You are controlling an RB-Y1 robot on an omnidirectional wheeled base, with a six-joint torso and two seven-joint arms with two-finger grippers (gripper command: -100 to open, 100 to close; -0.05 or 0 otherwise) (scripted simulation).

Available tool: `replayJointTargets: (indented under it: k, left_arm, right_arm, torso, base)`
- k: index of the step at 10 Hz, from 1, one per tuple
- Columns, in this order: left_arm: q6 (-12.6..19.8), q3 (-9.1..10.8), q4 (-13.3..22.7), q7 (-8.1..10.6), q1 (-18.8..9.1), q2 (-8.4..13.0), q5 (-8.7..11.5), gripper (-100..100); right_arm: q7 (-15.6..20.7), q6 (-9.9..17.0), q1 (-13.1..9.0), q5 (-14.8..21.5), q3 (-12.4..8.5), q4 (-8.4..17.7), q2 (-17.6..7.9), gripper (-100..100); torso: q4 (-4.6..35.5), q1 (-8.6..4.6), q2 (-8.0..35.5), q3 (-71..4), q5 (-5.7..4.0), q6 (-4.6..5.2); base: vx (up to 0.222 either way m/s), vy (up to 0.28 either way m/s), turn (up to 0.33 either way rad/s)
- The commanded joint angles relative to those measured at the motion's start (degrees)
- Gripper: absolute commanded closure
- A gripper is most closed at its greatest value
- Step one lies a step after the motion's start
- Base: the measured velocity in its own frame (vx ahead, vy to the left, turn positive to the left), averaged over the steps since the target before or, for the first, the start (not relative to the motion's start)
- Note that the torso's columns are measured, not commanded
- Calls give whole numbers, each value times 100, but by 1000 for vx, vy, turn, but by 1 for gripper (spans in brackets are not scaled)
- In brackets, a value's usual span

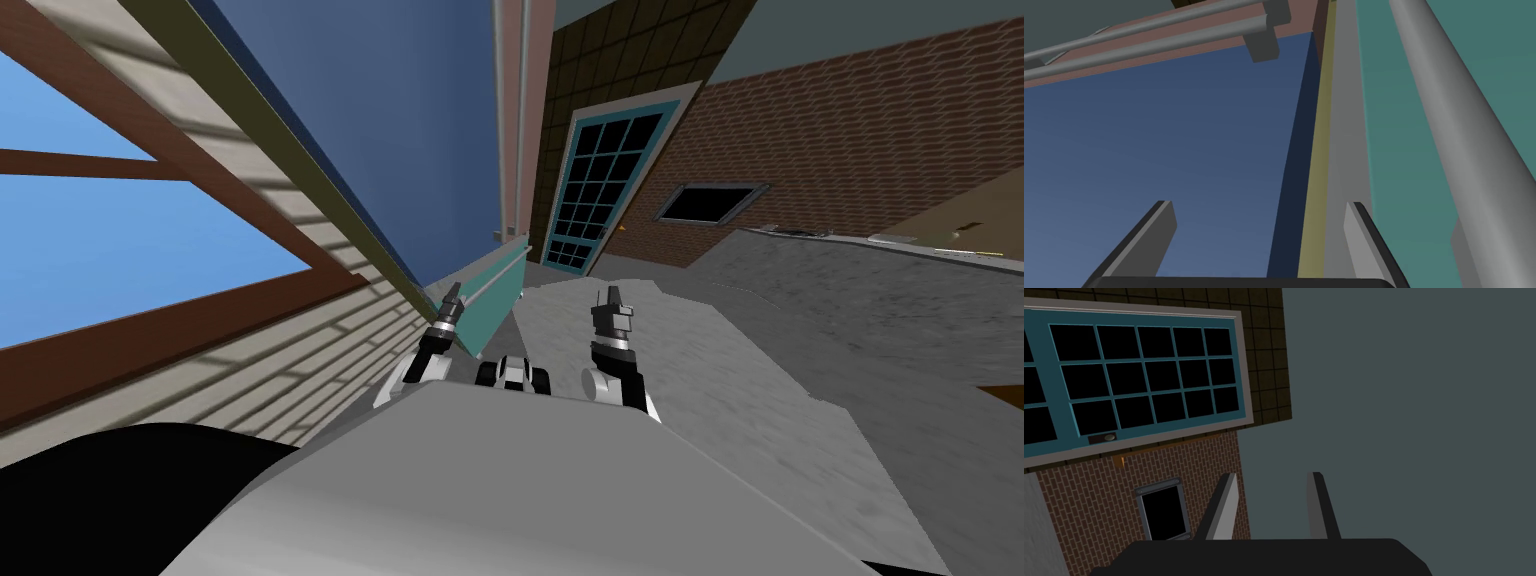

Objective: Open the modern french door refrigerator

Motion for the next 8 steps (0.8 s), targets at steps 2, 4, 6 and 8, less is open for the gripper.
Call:
replayJointTargets:
  k: [2,4,6,8]
  left_arm:
    - [368,-185,113,45,13,223,-66,-100]
    - [597,-317,194,77,43,458,-112,-100]
    - [799,-433,269,105,70,646,-152,-100]
    - [942,-515,324,125,88,761,-180,-100]
  right_arm:
    - [0,0,0,0,1,0,1,0]
    - [0,0,0,0,0,0,0,0]
    - [0,0,0,0,0,0,0,0]
    - [0,0,0,0,1,0,1,0]
  torso:
    - [1,-12,3,2,-4,1]
    - [-1,8,-4,-3,2,-1]
    - [-5,3,-5,-2,3,-2]
    - [-50,38,-33,-11,32,-19]
  base:
    - [-17,93,-116]
    - [-3,120,-136]
    - [-20,109,-134]
    - [-9,96,-117]
